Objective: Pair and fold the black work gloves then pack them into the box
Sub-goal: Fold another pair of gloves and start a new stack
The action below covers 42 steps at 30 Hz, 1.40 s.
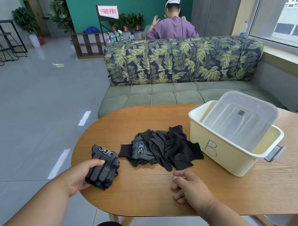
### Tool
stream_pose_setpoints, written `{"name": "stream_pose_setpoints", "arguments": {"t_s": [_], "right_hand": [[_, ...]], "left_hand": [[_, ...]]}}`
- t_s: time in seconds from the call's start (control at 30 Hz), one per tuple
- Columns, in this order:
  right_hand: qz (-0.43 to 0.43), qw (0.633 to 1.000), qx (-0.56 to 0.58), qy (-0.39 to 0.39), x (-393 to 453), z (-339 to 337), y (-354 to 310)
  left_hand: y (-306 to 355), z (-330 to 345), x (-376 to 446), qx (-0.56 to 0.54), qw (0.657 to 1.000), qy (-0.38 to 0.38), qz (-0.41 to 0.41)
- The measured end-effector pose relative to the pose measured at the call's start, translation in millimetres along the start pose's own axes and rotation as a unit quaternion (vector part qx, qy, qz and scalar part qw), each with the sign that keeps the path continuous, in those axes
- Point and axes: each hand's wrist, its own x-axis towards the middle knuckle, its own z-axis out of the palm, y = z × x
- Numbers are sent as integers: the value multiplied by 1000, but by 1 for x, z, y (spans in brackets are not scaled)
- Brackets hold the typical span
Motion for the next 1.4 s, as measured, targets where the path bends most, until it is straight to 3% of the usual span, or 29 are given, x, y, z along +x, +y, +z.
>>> {"name": "stream_pose_setpoints", "arguments": {"t_s": [0.13, 0.33, 0.43, 0.5, 0.6, 0.67, 0.73, 0.87, 1.0, 1.1, 1.3, 1.4], "right_hand": [[-4, 1000, 0, 8, -1, 1, 0], [-9, 1000, -5, 4, 0, -1, 1], [-10, 1000, -4, 2, 1, -1, 2], [-12, 1000, -3, 2, 2, -1, 3], [-14, 1000, 4, -1, 3, -2, 4], [-16, 1000, 6, 0, 3, -2, 5], [-17, 1000, 4, 0, 3, -2, 5], [-21, 1000, 5, -1, 3, -2, 6], [-20, 1000, 0, 1, 3, -3, 7], [-19, 1000, -1, -1, 2, -4, 8], [-20, 1000, -1, -2, 4, -5, 8], [-22, 1000, 4, -4, 4, -5, 9]], "left_hand": [[4, 0, 0, 52, 998, 29, 27], [-4, -5, -1, 39, 996, 52, 54], [-8, -3, -9, 36, 991, 103, 82], [-6, 5, -21, 74, 968, 192, 141], [2, 33, -48, 168, 902, 283, 281], [7, 61, -63, 214, 864, 266, 369], [6, 87, -68, 237, 854, 211, 413], [-3, 135, -60, 258, 900, 75, 343], [0, 163, -39, 122, 967, 0, 225], [8, 167, -21, 124, 971, 9, 206], [33, 177, -4, 248, 944, 23, 217], [38, 182, 6, 170, 970, 4, 171]]}}
